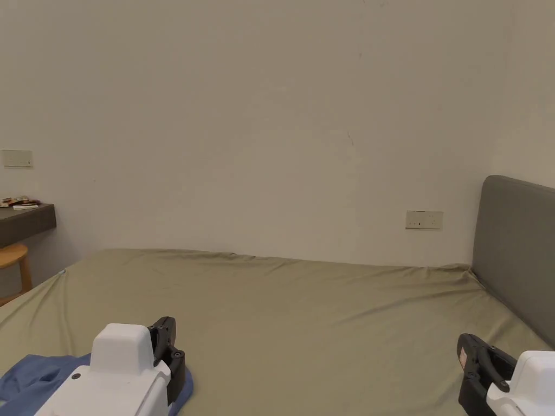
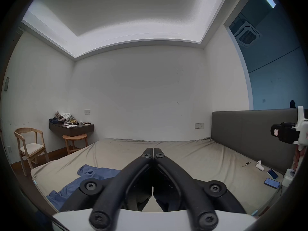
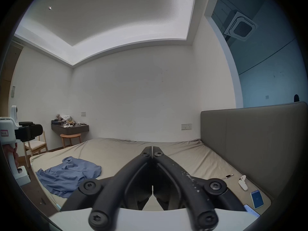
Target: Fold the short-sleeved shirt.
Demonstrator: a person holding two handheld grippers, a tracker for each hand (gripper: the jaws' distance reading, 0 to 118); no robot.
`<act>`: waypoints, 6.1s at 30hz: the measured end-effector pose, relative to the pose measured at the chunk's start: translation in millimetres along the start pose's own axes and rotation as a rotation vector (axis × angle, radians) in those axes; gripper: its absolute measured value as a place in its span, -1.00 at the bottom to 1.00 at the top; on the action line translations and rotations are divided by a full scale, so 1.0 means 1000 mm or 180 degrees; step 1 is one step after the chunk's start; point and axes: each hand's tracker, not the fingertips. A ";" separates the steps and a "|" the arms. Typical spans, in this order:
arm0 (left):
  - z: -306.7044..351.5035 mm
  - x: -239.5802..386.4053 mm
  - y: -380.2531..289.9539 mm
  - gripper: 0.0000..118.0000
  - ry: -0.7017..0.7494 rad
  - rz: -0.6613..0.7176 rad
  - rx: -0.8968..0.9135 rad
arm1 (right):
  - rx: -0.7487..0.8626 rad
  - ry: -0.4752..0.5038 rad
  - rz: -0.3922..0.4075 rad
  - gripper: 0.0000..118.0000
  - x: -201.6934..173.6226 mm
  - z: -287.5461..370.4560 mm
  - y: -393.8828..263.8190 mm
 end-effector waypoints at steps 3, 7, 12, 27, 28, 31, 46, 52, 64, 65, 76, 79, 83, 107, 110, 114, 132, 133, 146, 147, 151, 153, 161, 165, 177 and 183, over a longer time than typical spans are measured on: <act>0.012 -0.019 0.003 -1.00 0.0152 -0.0008 0.0018 | -0.0017 0.0131 0.0024 -0.98 -0.018 -0.006 0.001; 0.041 -0.060 0.009 -1.00 0.0529 -0.0067 0.0046 | -0.0039 0.0540 -0.0106 -0.98 -0.057 -0.023 0.002; 0.103 -0.117 0.019 -1.00 0.1113 -0.0178 0.0031 | -0.0023 0.1167 -0.0181 -0.98 -0.127 -0.037 0.003; 0.096 -0.178 0.000 -1.00 0.1406 -0.0204 -0.0539 | -0.0182 0.1658 -0.0195 -0.98 -0.186 -0.069 -0.010; 0.079 -0.180 -0.007 -1.00 0.1319 -0.0191 -0.0673 | -0.0189 0.1646 -0.0190 -0.98 -0.184 -0.071 -0.011; 0.022 -0.194 -0.029 -1.00 0.1117 0.0062 -0.0965 | -0.0278 0.1591 -0.0147 -0.98 -0.181 -0.085 -0.016; -0.251 -0.286 -0.226 0.23 0.0892 0.0295 -0.2840 | -0.0781 0.1414 0.0116 -0.98 -0.189 -0.181 -0.085; -0.299 -0.306 -0.264 0.91 0.0789 0.0673 -0.2953 | -0.0908 0.1316 0.0084 -0.98 -0.187 -0.201 -0.105; -0.315 -0.303 -0.312 0.13 0.0816 0.0529 -0.3424 | -0.1071 0.1234 0.0069 -0.98 -0.187 -0.208 -0.121; -0.313 -0.301 -0.304 -0.44 0.0733 0.0537 -0.3350 | -0.1070 0.1237 0.0072 -0.98 -0.187 -0.207 -0.121; -0.301 -0.272 -0.273 -0.98 0.0763 0.0451 -0.3069 | -0.0970 0.1230 -0.0005 -0.98 -0.171 -0.185 -0.104; -0.303 -0.238 -0.246 -0.98 0.0478 0.0257 -0.2932 | -0.0930 0.1135 -0.0043 -0.98 -0.152 -0.174 -0.095; -0.305 -0.159 -0.206 -0.98 0.0103 -0.0108 -0.2661 | -0.0838 0.0961 -0.0055 -0.98 -0.120 -0.149 -0.080; -0.214 0.358 -0.253 -0.98 -0.2381 -0.0575 -0.2919 | -0.0789 -0.0220 -0.0323 -0.98 0.100 0.001 -0.059; -0.214 0.334 -0.223 0.11 -0.2271 -0.0497 -0.2497 | -0.0749 -0.0198 -0.0350 -0.98 0.100 0.002 -0.056; -0.194 0.262 -0.138 0.79 -0.2201 -0.0061 -0.1805 | -0.0649 -0.0120 -0.0341 -0.98 0.092 0.003 -0.045; 0.016 -0.026 -0.048 -1.00 -0.0045 0.0221 -0.0606 | -0.0427 -0.0068 -0.0055 -0.98 0.043 0.050 -0.030; 0.013 -0.024 -0.054 -1.00 -0.0124 0.0165 -0.0701 | -0.0436 -0.0049 -0.0056 -0.98 0.041 0.050 -0.028; -0.138 0.041 -0.226 0.93 -0.0874 -0.0081 -0.2670 | -0.0514 0.0022 -0.0076 -0.98 0.038 0.038 -0.028; -0.145 0.044 -0.241 0.94 -0.0828 -0.0123 -0.2831 | -0.0538 0.0029 -0.0078 -0.98 0.039 0.036 -0.029; -0.165 0.044 -0.275 0.90 -0.0881 0.0041 -0.3027 | -0.0637 0.0023 -0.0043 -0.98 0.043 0.023 -0.036; -0.175 0.045 -0.287 0.94 -0.0789 0.0181 -0.3172 | -0.0689 0.0012 -0.0047 -0.98 0.046 0.016 -0.041; -0.191 0.061 -0.302 -0.99 -0.0774 0.0066 -0.3152 | -0.0893 0.0005 -0.0078 -0.98 0.043 -0.012 -0.065; -0.179 0.054 -0.295 -0.98 -0.0853 0.0458 -0.3135 | -0.0976 0.0062 -0.0079 -0.98 0.036 -0.017 -0.073; -0.133 0.037 -0.240 -0.98 -0.1093 0.0647 -0.2653 | -0.1262 0.1079 -0.0070 -0.98 -0.022 -0.151 -0.066; -0.125 0.037 -0.243 -0.98 -0.1178 0.0624 -0.2679 | -0.2201 0.1786 0.0390 -0.92 -0.102 -0.311 -0.137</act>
